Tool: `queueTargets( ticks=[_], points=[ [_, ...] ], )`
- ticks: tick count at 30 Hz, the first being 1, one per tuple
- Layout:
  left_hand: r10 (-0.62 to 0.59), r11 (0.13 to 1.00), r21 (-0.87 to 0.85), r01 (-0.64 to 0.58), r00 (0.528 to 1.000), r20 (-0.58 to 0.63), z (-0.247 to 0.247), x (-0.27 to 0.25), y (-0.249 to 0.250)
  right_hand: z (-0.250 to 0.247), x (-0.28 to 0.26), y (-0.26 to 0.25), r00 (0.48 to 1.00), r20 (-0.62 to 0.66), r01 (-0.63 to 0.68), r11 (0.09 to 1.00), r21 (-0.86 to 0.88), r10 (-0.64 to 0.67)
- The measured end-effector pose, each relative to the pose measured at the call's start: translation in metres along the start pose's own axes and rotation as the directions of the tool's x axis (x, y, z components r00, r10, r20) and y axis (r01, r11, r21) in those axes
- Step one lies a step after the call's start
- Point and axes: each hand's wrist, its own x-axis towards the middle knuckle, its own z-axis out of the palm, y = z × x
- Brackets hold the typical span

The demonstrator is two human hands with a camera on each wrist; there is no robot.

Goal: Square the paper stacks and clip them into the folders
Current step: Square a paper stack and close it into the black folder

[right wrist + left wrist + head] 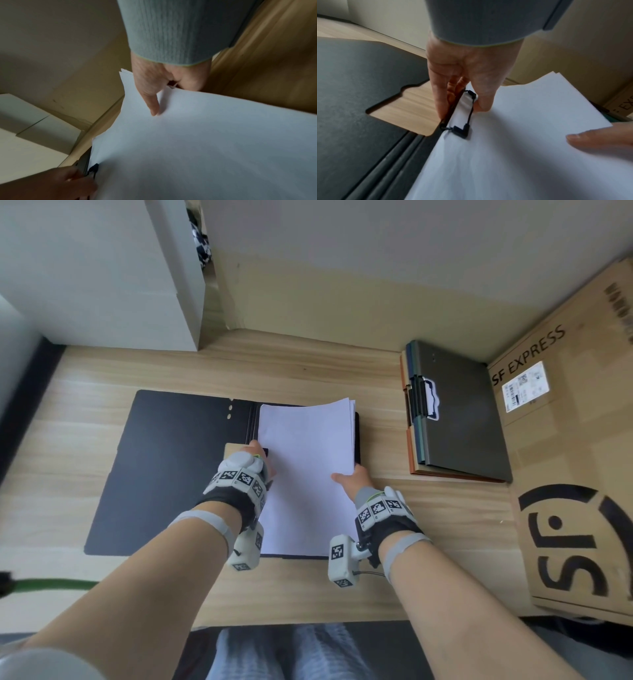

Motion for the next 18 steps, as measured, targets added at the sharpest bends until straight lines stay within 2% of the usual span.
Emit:
queueTargets(
  ticks=[4, 7, 10, 13, 15, 18],
  points=[
    [0.016, 0.993, -0.117, -0.032, 0.991, -0.131, 0.007, 0.003, -0.004, -0.015, 0.004, 0.002, 0.996, -0.083, 0.043, 0.999, 0.031, -0.040],
    [0.023, 0.996, -0.078, -0.038, 0.983, -0.184, 0.004, 0.006, -0.018, -0.023, 0.008, 0.003, 0.988, -0.150, 0.022, 1.000, -0.013, -0.024],
    [-0.038, 0.999, 0.016, 0.042, 0.983, -0.180, -0.006, 0.003, -0.045, -0.024, 0.009, 0.003, 0.988, -0.155, 0.006, 0.999, -0.033, -0.011],
    [-0.110, 0.993, 0.014, 0.116, 0.967, -0.230, -0.008, 0.010, -0.079, -0.022, 0.009, 0.002, 0.989, -0.145, 0.004, 0.999, -0.041, -0.010],
    [-0.163, 0.981, 0.069, 0.181, 0.964, -0.210, -0.013, 0.014, -0.101, -0.020, 0.010, 0.002, 0.989, -0.146, 0.002, 0.999, -0.047, -0.009],
    [-0.232, 0.968, 0.055, 0.246, 0.954, -0.188, -0.017, 0.016, -0.137, -0.017, 0.013, 0.002, 0.989, -0.147, -0.004, 0.997, -0.080, -0.008]
  ],
)
